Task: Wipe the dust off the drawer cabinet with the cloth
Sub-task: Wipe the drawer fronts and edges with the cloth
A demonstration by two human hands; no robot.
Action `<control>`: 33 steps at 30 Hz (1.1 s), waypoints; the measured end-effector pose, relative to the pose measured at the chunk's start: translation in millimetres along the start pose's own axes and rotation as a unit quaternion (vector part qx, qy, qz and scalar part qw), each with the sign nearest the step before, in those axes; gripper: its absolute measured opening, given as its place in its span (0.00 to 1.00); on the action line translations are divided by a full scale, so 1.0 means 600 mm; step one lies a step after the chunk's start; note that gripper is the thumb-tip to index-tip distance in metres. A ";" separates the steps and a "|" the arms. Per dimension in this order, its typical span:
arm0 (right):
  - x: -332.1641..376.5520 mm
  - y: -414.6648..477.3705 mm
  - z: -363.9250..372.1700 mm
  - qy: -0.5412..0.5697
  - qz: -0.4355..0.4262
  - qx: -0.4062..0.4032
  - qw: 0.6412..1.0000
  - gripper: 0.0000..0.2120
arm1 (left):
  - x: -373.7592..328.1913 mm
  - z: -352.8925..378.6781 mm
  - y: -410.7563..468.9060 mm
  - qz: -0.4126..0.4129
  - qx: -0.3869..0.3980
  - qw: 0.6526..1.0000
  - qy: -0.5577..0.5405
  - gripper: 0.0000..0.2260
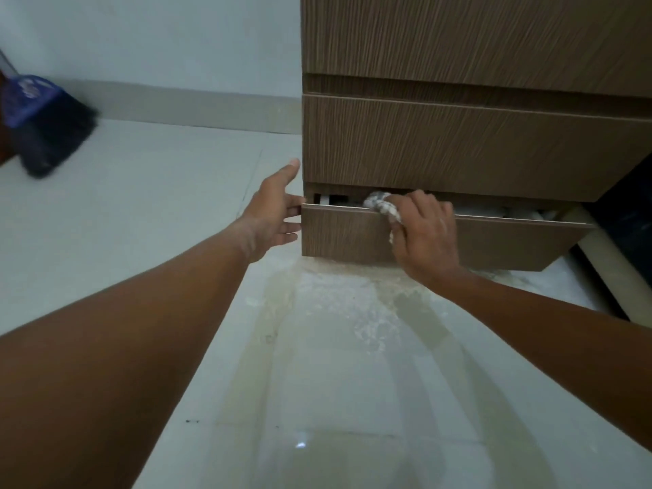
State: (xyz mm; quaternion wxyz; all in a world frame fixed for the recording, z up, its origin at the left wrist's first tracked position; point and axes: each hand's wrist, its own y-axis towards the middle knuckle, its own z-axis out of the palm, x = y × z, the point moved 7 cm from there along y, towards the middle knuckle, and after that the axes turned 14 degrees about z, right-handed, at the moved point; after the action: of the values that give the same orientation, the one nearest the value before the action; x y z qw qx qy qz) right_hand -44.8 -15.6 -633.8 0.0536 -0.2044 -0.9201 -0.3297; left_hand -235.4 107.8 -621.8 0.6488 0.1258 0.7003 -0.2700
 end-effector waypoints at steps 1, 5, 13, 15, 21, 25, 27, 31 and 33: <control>-0.009 0.001 -0.004 0.017 0.050 -0.008 0.999 0.13 | -0.001 0.002 -0.001 -0.001 0.004 1.000 -0.005 0.33; 0.015 0.014 -0.011 0.205 0.202 -0.024 0.957 0.13 | 0.009 0.000 -0.003 -0.037 0.005 0.997 -0.068 0.38; 0.189 -0.034 0.082 -0.086 -0.240 0.009 0.967 0.27 | 0.033 -0.028 0.009 -0.057 0.015 0.994 -0.097 0.45; 0.180 -0.046 0.103 -0.141 -0.294 -0.004 0.945 0.27 | 0.034 -0.027 0.011 -0.056 0.019 0.993 -0.100 0.45; 0.124 -0.090 0.167 -0.287 -0.420 0.065 0.858 0.28 | -0.019 0.006 0.011 0.087 0.048 0.992 0.081 0.29; 0.140 -0.089 0.198 -0.322 -0.440 0.088 0.834 0.27 | -0.013 0.006 0.028 0.135 0.045 0.972 0.187 0.25; 0.163 -0.083 0.212 -0.336 -0.456 0.083 0.820 0.26 | -0.010 0.004 0.033 0.137 0.029 0.968 0.209 0.25; 0.170 -0.087 0.223 -0.373 -0.472 0.078 0.795 0.27 | -0.016 0.008 0.033 0.168 -0.001 0.950 0.263 0.22; 0.141 -0.090 0.213 -0.370 -0.477 0.094 0.792 0.28 | -0.022 0.010 0.032 0.210 -0.010 0.918 0.337 0.16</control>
State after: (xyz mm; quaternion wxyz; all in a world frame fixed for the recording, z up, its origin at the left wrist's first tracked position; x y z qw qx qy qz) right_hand -139.6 55.9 -744.7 -0.4360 0.1598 -0.8769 -0.1242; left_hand -218.5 122.5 -613.2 0.4174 0.3466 0.8377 -0.0621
